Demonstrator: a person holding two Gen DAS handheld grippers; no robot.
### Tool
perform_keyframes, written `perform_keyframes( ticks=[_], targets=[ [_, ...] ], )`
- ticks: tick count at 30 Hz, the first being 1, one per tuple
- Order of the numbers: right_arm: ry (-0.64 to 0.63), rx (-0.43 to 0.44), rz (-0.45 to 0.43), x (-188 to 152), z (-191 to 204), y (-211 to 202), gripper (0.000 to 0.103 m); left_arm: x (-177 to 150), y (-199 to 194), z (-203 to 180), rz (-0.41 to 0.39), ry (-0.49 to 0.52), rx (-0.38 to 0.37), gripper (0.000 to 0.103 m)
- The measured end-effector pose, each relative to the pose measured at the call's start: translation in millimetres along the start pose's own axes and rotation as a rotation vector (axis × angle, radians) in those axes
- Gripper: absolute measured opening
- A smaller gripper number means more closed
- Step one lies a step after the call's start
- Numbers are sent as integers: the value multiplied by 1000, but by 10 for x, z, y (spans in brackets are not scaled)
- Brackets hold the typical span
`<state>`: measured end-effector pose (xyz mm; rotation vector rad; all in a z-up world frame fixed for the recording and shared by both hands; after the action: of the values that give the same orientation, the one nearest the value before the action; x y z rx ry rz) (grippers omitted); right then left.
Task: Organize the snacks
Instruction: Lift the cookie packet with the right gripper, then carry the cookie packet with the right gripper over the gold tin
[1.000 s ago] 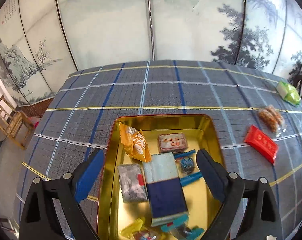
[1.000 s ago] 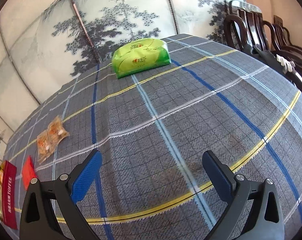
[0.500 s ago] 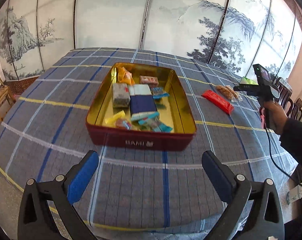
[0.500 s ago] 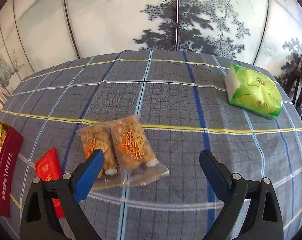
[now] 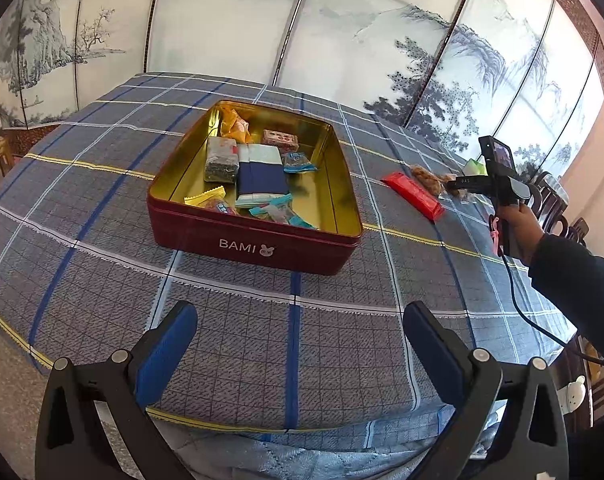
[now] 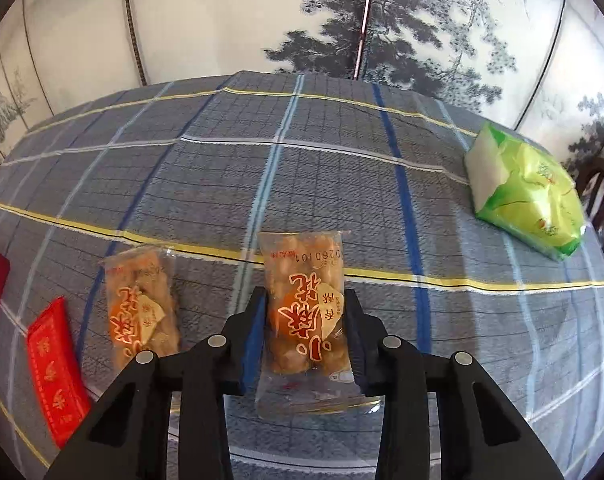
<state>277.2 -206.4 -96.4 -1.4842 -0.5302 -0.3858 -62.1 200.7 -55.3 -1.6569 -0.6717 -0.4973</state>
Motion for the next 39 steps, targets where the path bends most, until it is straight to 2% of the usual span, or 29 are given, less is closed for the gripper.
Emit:
perform_keyframes(
  ticks=[7,14,25,39],
  targets=[
    [0,-82,-70,9,25,-339,38,-108,-77,-105,1,2,20,102],
    [16,-111,-130,78,165,-722,38,-323,-212,-264,-9,61,68,102],
    [-10,-85,-192,133,740,-1104,38,-474,-325,-249,-12,56,68,102],
    [-91,9,-203,155,1783,-1194,38,-656,-451,53,-4,-10,97,102]
  ],
)
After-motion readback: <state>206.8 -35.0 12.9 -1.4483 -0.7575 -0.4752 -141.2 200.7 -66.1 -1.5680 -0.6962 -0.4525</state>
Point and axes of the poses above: each gripper's, at about its wrist camera, not at the fingertips, and y roughly the way its jaws point, z to its left, x to its top, the point moved 2 cm from there along y, roughly the way its jaws point, and after that the axes turned 7 degrees about x, right-handed, at the moved point
